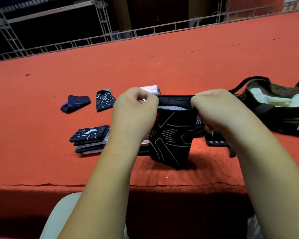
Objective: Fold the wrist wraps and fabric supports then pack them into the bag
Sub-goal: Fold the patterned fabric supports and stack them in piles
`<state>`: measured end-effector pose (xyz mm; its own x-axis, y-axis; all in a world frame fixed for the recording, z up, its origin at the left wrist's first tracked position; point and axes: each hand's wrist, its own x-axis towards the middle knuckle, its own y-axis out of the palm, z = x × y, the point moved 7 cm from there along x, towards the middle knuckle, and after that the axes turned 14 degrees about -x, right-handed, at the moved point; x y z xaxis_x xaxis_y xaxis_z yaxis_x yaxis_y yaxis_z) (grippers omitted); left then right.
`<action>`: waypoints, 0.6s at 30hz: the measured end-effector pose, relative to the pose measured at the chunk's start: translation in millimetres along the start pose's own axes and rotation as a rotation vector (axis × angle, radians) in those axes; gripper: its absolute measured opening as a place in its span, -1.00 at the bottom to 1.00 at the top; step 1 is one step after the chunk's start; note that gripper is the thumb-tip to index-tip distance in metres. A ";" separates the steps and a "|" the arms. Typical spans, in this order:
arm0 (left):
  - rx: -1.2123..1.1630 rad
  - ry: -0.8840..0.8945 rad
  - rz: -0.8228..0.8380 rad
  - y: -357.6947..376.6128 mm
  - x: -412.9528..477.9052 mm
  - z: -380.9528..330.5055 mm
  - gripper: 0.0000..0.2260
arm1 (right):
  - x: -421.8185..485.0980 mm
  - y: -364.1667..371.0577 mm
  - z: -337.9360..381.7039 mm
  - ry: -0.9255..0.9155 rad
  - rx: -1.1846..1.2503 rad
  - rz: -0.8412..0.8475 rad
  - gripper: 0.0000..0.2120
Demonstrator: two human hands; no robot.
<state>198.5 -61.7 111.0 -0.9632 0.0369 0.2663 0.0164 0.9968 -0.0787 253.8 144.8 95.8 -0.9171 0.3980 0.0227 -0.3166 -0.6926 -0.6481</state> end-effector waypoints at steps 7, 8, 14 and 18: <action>0.008 0.030 0.377 -3.1 -4.3 3.6 -0.74 | -1.2 3.7 -9.1 0.113 0.285 0.085 -0.83; 0.033 0.042 0.402 -4.1 -2.7 7.2 -0.71 | -1.9 4.6 -10.0 0.123 0.325 0.097 -0.83; -0.071 0.080 0.305 -0.4 6.7 20.5 -0.87 | 6.8 9.8 -11.4 0.078 0.388 0.189 -0.66; -0.293 -0.059 0.205 1.1 14.1 37.4 -0.84 | 18.5 10.8 -11.5 -0.125 0.216 0.134 -0.51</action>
<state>174.9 -62.7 78.8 -0.9457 0.2421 0.2170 0.2784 0.9477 0.1560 236.2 151.5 80.5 -0.9728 0.2261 0.0500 -0.2223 -0.8518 -0.4743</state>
